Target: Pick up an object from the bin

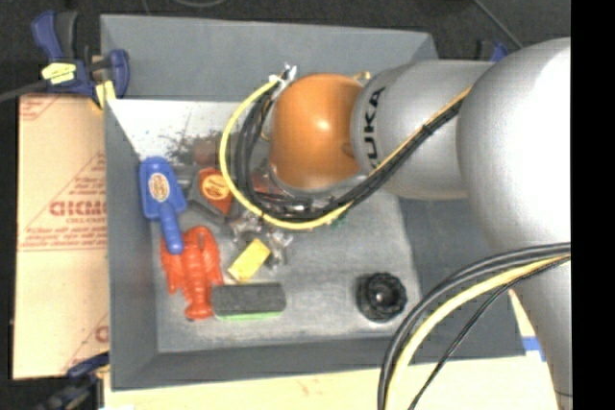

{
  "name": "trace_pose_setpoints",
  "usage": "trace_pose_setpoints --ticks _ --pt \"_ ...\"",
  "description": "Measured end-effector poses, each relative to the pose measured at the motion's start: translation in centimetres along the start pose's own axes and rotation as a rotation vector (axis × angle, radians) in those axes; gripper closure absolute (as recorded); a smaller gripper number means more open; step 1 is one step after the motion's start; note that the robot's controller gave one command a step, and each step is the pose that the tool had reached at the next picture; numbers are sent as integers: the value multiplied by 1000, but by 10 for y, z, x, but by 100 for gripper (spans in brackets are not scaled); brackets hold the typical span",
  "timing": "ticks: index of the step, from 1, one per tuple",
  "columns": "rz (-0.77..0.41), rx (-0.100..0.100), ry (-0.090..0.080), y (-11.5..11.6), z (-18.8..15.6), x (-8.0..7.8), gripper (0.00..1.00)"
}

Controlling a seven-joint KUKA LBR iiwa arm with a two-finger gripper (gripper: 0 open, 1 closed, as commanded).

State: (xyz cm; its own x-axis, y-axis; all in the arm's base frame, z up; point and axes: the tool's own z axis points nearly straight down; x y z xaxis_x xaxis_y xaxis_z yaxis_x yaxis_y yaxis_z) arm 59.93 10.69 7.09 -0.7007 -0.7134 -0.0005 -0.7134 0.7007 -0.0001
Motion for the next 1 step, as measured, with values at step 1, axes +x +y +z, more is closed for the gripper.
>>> trace_pose_setpoints --ticks 1 --pt "-11 1 -4 -47 -59 -10 100"
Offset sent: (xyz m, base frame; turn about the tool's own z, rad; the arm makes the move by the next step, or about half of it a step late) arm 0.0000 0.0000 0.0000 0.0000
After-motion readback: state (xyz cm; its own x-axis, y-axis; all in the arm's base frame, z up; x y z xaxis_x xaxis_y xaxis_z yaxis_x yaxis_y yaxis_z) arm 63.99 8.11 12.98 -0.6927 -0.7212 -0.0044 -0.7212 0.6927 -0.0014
